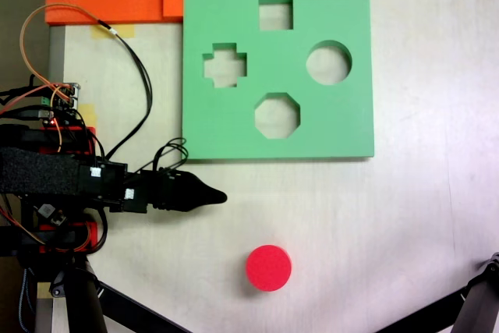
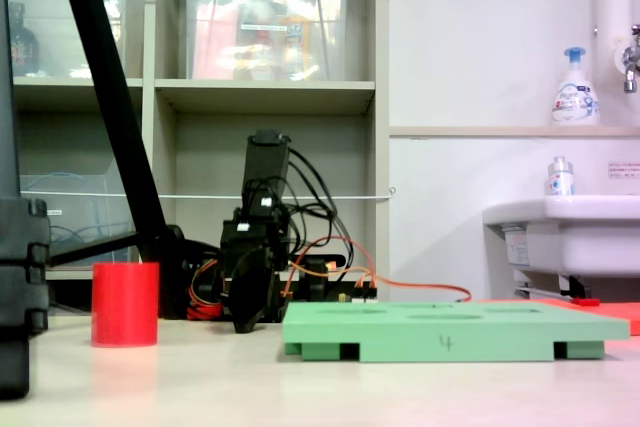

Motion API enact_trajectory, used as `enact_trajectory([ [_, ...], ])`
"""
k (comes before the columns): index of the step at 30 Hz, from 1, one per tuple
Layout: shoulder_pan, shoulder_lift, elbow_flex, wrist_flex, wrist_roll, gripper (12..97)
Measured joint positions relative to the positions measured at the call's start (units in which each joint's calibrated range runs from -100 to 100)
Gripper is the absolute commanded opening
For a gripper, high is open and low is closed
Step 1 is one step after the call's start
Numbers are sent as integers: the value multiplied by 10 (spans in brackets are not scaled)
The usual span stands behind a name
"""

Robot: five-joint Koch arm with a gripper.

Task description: Put the cylinder block into the corresponding hole

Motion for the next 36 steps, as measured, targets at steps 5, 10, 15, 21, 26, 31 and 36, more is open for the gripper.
enact_trajectory([
  [5, 0, 0, 0, 0, 0, 494],
  [10, 0, 0, 0, 0, 0, 494],
  [15, 0, 0, 0, 1, 0, 494],
  [21, 0, 0, 0, 0, 0, 493],
  [26, -8, 0, 0, 1, 18, 466],
  [31, -11, 0, 0, 1, 40, 494],
  [36, -12, 0, 0, 1, 41, 499],
])
